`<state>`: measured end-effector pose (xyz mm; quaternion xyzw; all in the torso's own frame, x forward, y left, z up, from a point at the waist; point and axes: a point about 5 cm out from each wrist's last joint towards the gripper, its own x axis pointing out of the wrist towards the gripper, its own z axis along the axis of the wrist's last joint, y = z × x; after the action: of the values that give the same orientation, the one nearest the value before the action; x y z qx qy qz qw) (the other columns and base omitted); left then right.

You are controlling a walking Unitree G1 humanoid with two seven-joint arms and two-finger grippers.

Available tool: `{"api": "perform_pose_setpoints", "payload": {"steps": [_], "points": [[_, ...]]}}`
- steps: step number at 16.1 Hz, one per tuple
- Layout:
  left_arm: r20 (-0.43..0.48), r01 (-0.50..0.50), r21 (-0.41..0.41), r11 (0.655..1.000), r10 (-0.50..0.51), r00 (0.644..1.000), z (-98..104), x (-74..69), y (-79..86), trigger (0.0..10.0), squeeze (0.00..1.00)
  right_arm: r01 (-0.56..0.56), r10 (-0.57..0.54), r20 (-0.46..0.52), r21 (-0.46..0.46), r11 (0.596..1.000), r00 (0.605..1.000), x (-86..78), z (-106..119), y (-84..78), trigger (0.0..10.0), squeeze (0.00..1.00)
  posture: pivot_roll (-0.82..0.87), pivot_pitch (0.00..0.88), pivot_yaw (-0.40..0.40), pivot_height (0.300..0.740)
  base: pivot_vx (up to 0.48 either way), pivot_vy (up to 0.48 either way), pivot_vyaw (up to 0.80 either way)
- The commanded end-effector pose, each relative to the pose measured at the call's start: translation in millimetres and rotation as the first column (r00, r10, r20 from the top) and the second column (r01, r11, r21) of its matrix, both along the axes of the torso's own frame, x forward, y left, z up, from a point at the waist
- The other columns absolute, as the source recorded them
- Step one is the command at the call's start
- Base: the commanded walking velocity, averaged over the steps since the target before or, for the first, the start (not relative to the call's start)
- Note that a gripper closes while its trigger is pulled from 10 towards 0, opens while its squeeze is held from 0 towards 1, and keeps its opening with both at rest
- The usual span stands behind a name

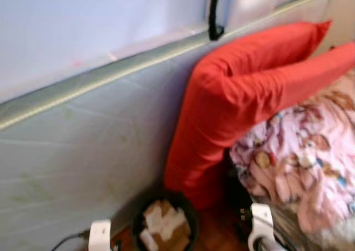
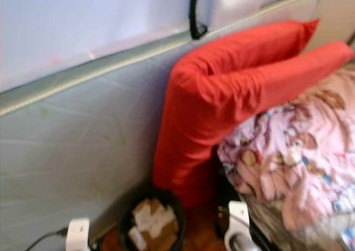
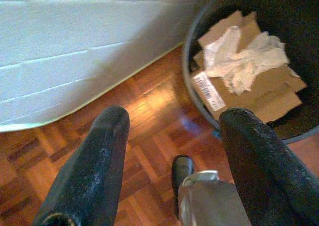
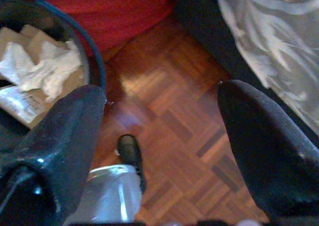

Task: Clean up the room

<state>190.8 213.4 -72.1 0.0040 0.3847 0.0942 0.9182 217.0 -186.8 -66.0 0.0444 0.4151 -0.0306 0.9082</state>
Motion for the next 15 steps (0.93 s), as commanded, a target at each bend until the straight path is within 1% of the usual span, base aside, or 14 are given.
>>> {"api": "perform_pose_setpoints", "payload": {"steps": [1, 8, 13, 15], "points": [[-0.04, -0.002, 0.009, 1.0, 0.002, 0.999, -4.4, -7.9, 1.2, 10.0, 0.0, -0.01, 0.01, -0.016, -0.004, 1.0, 1.0, -3.9, -2.3, -0.2, 10.0, 0.0, 0.05, 0.138, -0.029, 0.74, 0.0, 0.0, -0.73], [-0.034, -0.023, -0.005, 1.0, 0.023, 0.999, -5.1, -9.4, 0.7, 10.0, 0.0, -0.022, 0.022, 0.009, 0.004, 1.0, 1.0, -2.1, -0.7, 0.0, 10.0, 0.0, 0.05, 0.14, -0.033, 0.74, 0.0, 0.0, 0.0], [-0.023, -0.023, -0.005, 1.0, 0.023, 0.999, -4.1, -7.1, -1.5, 10.0, 0.0, -0.025, 0.025, 0.01, 0.003, 1.0, 1.0, -1.7, -0.3, -1.3, 10.0, 0.0, 0.05, 0.137, -0.038, 0.74, 0.0, 0.0, 0.0], [-0.021, -0.008, 0.006, 1.0, 0.009, 1.0, -3.3, -5.0, -3.0, 10.0, 0.0, -0.024, 0.024, 0.015, 0.007, 1.0, 1.0, -1.4, 0.0, -1.2, 10.0, 0.0, 0.05, 0.136, -0.04, 0.74, 0.0, 0.0, 0.0]]}}
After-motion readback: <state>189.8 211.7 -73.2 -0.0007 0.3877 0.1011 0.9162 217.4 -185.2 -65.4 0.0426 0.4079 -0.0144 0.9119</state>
